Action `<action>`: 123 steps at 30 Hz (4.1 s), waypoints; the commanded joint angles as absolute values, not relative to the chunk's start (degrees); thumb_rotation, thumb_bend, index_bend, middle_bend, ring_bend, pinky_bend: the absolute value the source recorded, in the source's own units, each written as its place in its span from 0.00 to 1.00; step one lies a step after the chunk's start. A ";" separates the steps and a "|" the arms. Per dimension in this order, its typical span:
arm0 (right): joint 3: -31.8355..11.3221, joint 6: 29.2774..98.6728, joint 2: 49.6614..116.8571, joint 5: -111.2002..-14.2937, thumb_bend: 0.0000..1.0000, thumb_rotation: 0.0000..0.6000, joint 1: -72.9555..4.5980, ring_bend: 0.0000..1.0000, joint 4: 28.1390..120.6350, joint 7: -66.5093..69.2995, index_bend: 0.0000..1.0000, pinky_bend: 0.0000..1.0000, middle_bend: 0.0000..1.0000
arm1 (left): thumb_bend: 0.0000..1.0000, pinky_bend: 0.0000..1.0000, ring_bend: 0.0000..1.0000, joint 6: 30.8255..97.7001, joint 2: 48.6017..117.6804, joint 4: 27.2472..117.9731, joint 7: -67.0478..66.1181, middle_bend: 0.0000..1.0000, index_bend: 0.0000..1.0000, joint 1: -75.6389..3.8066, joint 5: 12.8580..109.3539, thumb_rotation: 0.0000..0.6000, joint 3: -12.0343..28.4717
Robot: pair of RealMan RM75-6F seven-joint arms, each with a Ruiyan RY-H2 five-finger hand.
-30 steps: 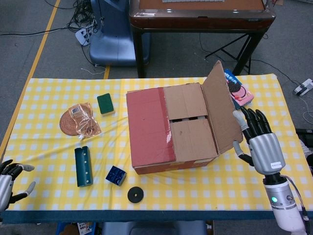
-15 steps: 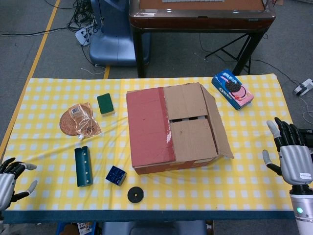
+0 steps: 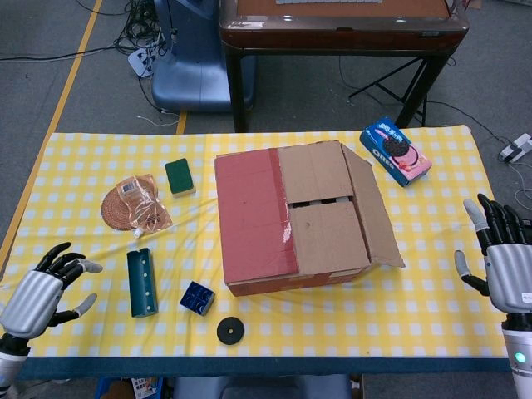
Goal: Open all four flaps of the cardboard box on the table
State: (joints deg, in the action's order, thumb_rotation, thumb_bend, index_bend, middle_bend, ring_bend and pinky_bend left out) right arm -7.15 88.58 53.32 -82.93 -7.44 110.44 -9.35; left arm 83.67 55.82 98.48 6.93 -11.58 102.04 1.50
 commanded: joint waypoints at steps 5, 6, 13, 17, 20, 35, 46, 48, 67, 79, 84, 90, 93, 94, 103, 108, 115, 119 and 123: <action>-7.84 88.36 52.94 -82.37 0.41 1.00 -7.47 0.00 110.40 -9.03 0.00 0.03 0.00 | 0.32 0.09 0.23 75.32 57.41 103.47 4.10 0.35 0.36 -19.77 103.60 1.00 4.23; -7.93 88.31 52.86 -82.28 0.41 1.00 -7.48 0.00 110.39 -9.00 0.00 0.03 0.00 | 0.32 0.09 0.22 74.17 57.72 104.09 3.87 0.35 0.35 -20.89 103.51 1.00 4.67; -8.46 87.93 52.24 -81.65 0.41 1.00 -7.50 0.00 110.67 -9.07 0.00 0.03 0.00 | 0.32 0.04 0.16 63.85 59.28 106.98 6.95 0.28 0.34 -30.55 101.63 1.00 7.80; -8.74 87.68 51.97 -81.18 0.41 1.00 -7.53 0.00 110.94 -9.02 0.00 0.03 0.00 | 0.35 0.02 0.13 59.25 61.10 106.36 8.38 0.25 0.33 -35.83 100.22 0.93 9.92; -8.77 87.49 51.80 -81.04 0.41 1.00 -7.51 0.00 111.15 -9.21 0.00 0.03 0.00 | 0.44 0.00 0.12 56.39 62.51 105.73 9.69 0.25 0.33 -39.64 99.55 0.84 11.30; -8.33 85.72 51.58 -80.24 0.41 1.00 -7.41 0.00 111.13 -8.45 0.00 0.03 0.00 | 0.57 0.00 0.10 44.12 71.28 103.81 3.80 0.25 0.37 -54.19 88.71 0.58 16.81; -7.98 85.36 51.63 -79.95 0.41 1.00 -6.95 0.00 110.68 -7.38 0.00 0.03 0.00 | 0.57 0.00 0.07 38.39 77.59 100.28 -8.18 0.25 0.37 -62.01 73.45 0.53 18.21; -7.90 85.31 51.54 -79.84 0.41 1.00 -6.82 0.00 110.56 -7.14 0.00 0.03 0.00 | 0.57 0.00 0.07 38.74 78.46 100.03 -9.97 0.25 0.37 -62.92 70.85 0.53 18.34; -7.62 85.48 50.96 -79.94 0.41 1.00 -5.95 0.00 110.23 -5.67 0.00 0.03 0.00 | 0.57 0.00 0.10 43.60 80.00 97.87 -22.85 0.37 0.49 -67.30 63.66 0.43 14.76; -7.61 85.99 50.88 -80.29 0.41 1.00 -5.60 0.00 110.93 -6.10 0.00 0.03 0.00 | 0.58 0.00 0.16 47.28 78.10 99.88 -23.25 0.47 0.57 -66.30 65.67 0.42 14.00; -7.61 86.10 50.84 -80.62 0.41 1.00 -5.55 0.00 111.09 -6.15 0.00 0.03 0.00 | 0.58 0.00 0.16 49.93 76.13 102.22 -26.15 0.48 0.57 -65.75 66.48 0.42 14.04; -7.76 86.25 50.80 -80.87 0.41 1.00 -5.57 0.00 111.17 -6.20 0.00 0.03 0.00 | 0.58 0.00 0.17 52.52 72.69 106.45 -31.01 0.50 0.59 -65.07 65.49 0.42 14.10; -7.85 86.32 50.86 -80.99 0.41 1.00 -5.61 0.00 111.22 -6.09 0.00 0.03 0.00 | 0.57 0.00 0.17 53.51 70.99 109.11 -33.82 0.50 0.59 -65.01 63.73 0.42 14.29; -7.87 86.31 50.86 -81.01 0.41 1.00 -5.63 0.00 111.22 -6.08 0.00 0.03 0.00 | 0.57 0.00 0.17 53.83 70.56 109.84 -34.46 0.50 0.59 -65.02 63.21 0.42 14.42; -7.99 86.48 50.59 -81.24 0.41 1.00 -5.54 0.00 111.21 -5.61 0.00 0.03 0.00 | 0.58 0.00 0.17 56.00 66.64 114.04 -39.30 0.51 0.60 -65.35 58.42 0.42 15.17; -8.12 86.45 50.38 -81.14 0.41 1.00 -5.52 0.00 111.01 -5.14 0.00 0.03 0.00 | 0.57 0.00 0.17 57.07 63.35 116.47 -42.28 0.51 0.60 -65.43 54.97 0.42 15.16; -8.14 86.07 50.42 -81.31 0.41 1.00 -5.76 0.00 110.92 -4.98 0.00 0.03 0.00 | 0.58 0.00 0.17 58.85 60.63 118.34 -47.17 0.51 0.60 -66.11 49.18 0.40 14.02; -8.16 86.06 50.28 -81.47 0.41 1.00 -5.78 0.00 111.04 -4.90 0.00 0.03 0.00 | 0.58 0.00 0.17 60.65 59.43 118.87 -48.73 0.51 0.60 -66.03 46.94 0.39 13.60; -8.22 86.03 49.96 -81.45 0.41 1.00 -5.78 0.00 111.16 -4.76 0.00 0.03 0.00 | 0.58 0.00 0.17 61.69 57.84 119.35 -48.36 0.51 0.60 -65.37 45.74 0.38 13.48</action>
State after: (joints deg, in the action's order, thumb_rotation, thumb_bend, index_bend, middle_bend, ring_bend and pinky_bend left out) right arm -8.22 86.03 49.95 -81.46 -5.78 111.15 -4.77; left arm 61.44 58.20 119.15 -48.49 -65.59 46.05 13.55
